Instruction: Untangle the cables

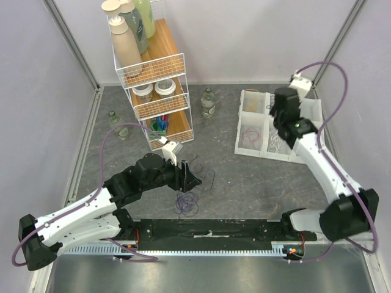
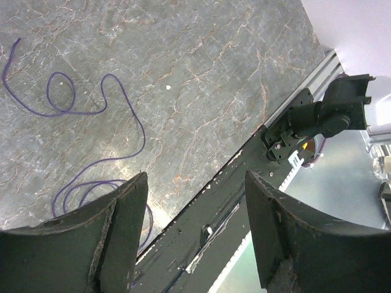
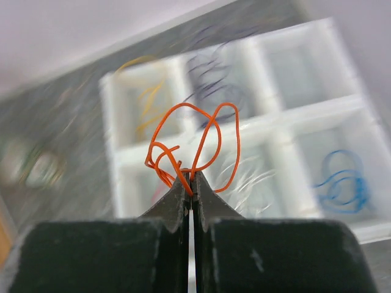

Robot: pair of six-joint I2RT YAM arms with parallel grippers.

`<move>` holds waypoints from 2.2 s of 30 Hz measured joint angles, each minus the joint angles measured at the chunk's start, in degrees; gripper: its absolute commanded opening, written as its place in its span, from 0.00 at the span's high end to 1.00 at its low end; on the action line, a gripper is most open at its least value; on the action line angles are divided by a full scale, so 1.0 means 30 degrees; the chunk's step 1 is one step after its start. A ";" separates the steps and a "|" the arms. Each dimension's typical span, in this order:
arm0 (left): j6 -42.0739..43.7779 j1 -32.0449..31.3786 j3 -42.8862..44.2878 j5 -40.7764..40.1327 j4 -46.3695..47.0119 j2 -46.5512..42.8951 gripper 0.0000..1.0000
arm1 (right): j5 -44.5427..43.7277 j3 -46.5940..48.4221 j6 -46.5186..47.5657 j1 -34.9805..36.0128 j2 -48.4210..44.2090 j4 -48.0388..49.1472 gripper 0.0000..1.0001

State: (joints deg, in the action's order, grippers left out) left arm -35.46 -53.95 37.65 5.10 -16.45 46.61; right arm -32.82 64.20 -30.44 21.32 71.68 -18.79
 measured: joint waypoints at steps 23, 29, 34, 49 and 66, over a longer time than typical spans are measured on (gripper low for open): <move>-0.0029 0.0000 -0.2171 -0.0153 -0.1355 0.0036 0.30 | 0.0758 0.9304 0.2827 -0.9078 1.4302 -0.0692 0.34; -0.2579 0.0000 -0.5442 -0.0415 -0.0576 -0.1698 0.31 | 0.2769 0.3031 0.2987 -0.5144 0.6841 -0.0211 0.34; -0.4860 0.0000 -0.7679 -0.1042 -0.0364 -0.3628 0.31 | 0.7344 -0.2004 0.2725 0.1632 0.1647 0.1727 0.33; -0.7570 0.0051 -0.7730 -0.2725 0.0503 -0.0080 0.69 | 1.4863 -0.7104 0.0991 0.9632 0.4189 0.3410 0.37; -0.7970 0.0051 -0.6033 -0.3330 -0.2244 -0.3424 0.98 | 0.6870 -0.2397 0.5530 1.5001 0.9377 0.0874 1.00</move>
State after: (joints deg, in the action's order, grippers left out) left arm -59.37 -53.80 19.55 -4.89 -23.18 36.34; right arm -12.21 57.01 -13.85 66.32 99.81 -16.16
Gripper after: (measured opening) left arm 0.028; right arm 0.030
